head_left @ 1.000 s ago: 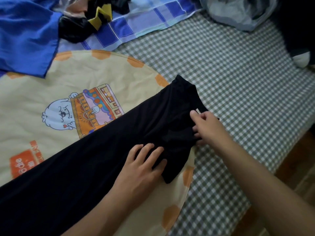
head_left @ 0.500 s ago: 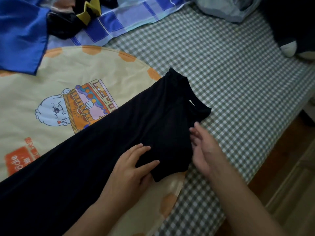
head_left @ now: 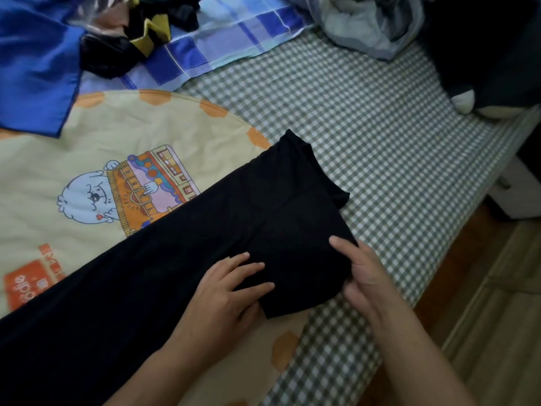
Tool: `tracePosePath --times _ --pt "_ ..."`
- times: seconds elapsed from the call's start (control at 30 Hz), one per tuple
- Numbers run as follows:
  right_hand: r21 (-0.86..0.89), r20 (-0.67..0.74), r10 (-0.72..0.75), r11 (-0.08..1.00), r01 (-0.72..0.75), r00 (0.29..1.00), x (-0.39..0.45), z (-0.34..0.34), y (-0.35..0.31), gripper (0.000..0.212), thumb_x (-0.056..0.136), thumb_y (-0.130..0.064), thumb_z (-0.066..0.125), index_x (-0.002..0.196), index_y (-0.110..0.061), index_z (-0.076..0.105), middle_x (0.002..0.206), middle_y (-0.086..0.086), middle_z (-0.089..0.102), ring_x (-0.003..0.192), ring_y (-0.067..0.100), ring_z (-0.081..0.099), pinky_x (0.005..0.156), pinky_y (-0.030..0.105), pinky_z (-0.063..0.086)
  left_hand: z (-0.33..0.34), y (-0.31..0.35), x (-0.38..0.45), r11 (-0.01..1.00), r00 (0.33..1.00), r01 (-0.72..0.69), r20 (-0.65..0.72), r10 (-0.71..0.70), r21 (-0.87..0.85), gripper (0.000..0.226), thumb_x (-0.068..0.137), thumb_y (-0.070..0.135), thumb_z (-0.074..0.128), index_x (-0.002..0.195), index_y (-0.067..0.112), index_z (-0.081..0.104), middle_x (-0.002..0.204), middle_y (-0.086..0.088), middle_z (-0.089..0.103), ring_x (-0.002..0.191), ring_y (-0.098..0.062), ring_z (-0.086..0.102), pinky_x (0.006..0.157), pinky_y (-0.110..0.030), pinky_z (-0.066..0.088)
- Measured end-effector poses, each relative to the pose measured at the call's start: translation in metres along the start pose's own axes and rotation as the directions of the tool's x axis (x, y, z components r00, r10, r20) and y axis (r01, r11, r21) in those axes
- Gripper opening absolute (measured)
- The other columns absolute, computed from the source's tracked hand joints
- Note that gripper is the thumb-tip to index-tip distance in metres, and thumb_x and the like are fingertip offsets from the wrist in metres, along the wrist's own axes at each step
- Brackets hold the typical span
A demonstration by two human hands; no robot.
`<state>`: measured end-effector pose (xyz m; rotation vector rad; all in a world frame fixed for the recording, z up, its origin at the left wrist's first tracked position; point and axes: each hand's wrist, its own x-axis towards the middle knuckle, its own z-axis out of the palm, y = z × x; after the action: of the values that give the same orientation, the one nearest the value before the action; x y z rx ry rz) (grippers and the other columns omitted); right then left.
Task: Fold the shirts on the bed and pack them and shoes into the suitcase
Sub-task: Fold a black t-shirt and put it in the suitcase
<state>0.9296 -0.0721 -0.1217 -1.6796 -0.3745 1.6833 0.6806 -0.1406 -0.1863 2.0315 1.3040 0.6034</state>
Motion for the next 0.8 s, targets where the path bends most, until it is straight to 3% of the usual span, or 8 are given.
tracePosePath --times 0.17,0.23,0.3,0.33,0.43,0.53,0.63,0.8 --pt "-0.397 -0.157 -0.002 0.916 -0.061 0.988 -0.001 -0.015 -0.001 0.033 0.091 -0.016 0.073 0.122 -0.019 0.063 0.119 0.007 0.072 0.100 0.019 0.074 0.093 0.042 0.058 -0.005 0.005 0.000 0.998 0.998 0.060 0.009 -0.060 -0.021 0.037 0.095 0.033 0.048 0.122 0.033 0.074 0.136 0.011 0.062 0.140 -0.014 0.046 0.111 -0.038 0.042" --pt "-0.430 -0.139 -0.041 0.902 -0.023 0.989 -0.002 -0.012 -0.021 0.037 0.091 -0.018 0.073 0.125 -0.028 0.062 0.114 0.006 0.074 0.094 0.018 0.075 0.080 0.036 0.060 -0.014 0.014 0.004 0.992 0.992 0.101 -0.063 -0.106 -0.082 0.037 0.095 0.032 0.048 0.120 0.030 0.075 0.130 0.014 0.063 0.134 -0.006 0.049 0.110 -0.022 0.039" --pt "-0.391 -0.085 -0.120 0.917 0.078 0.989 0.002 0.006 -0.047 0.024 0.095 -0.017 0.067 0.117 -0.027 0.067 0.101 0.005 0.076 0.075 0.013 0.073 0.058 0.027 0.055 -0.026 0.029 0.012 0.919 0.940 0.258 -0.144 -0.310 -0.298 0.030 0.094 0.025 0.053 0.110 0.031 0.077 0.115 0.019 0.067 0.115 0.004 0.058 0.099 -0.010 0.040" --pt "-0.342 -0.065 -0.146 0.933 0.116 0.987 0.007 0.020 -0.060 0.015 0.097 -0.019 0.065 0.111 -0.023 0.070 0.096 0.004 0.077 0.068 0.011 0.071 0.053 0.025 0.052 -0.031 0.036 0.019 0.798 0.869 0.371 -0.126 -0.478 -0.474 0.025 0.096 0.020 0.056 0.099 0.033 0.078 0.103 0.019 0.070 0.101 0.004 0.063 0.092 -0.011 0.044" --pt "-0.338 -0.049 -0.181 0.928 0.154 0.982 0.037 0.068 -0.077 0.022 0.103 -0.033 0.053 0.103 -0.016 0.067 0.084 0.004 0.071 0.061 0.013 0.066 0.055 0.026 0.052 -0.036 0.033 0.036 0.114 0.521 0.515 0.204 -0.829 -0.850 0.018 0.101 0.012 0.058 0.090 0.007 0.070 0.093 -0.007 0.075 0.091 -0.018 0.073 0.091 -0.033 0.055" --pt "-0.813 -0.006 -0.289 0.558 0.163 0.957 0.076 0.086 -0.061 0.040 0.102 -0.055 0.041 0.100 -0.023 0.064 0.109 0.001 0.059 0.093 0.016 0.061 0.081 0.035 0.051 -0.033 0.023 0.042 -0.209 0.336 0.486 0.402 -0.852 -0.849 0.014 0.101 0.013 0.061 0.108 0.001 0.061 0.114 -0.021 0.070 0.104 -0.032 0.071 0.093 -0.040 0.058" --pt "-0.914 0.096 -0.281 0.355 0.196 0.955 0.094 0.078 -0.045 0.044 0.095 -0.059 0.053 0.126 -0.029 0.061 0.126 -0.007 0.053 0.123 0.017 0.049 0.105 0.040 0.044 -0.031 0.023 0.045 -0.240 0.298 0.452 0.398 -0.868 -0.859 0.010 0.099 0.020 0.065 0.101 0.012 0.060 0.111 -0.015 0.071 0.102 -0.028 0.072 0.086 -0.038 0.059" --pt "-0.928 0.128 -0.354 0.288 0.238 0.926 0.102 0.061 -0.039 0.014 0.094 -0.042 0.066 0.095 -0.029 0.064 0.097 -0.007 0.065 0.096 0.018 0.062 0.088 0.040 0.051 -0.032 0.020 0.041 -0.180 0.230 0.504 0.332 -0.915 -0.845 0.017 0.102 0.020 0.061 0.098 0.005 0.070 0.095 -0.015 0.074 0.084 -0.026 0.076 0.073 -0.035 0.061"
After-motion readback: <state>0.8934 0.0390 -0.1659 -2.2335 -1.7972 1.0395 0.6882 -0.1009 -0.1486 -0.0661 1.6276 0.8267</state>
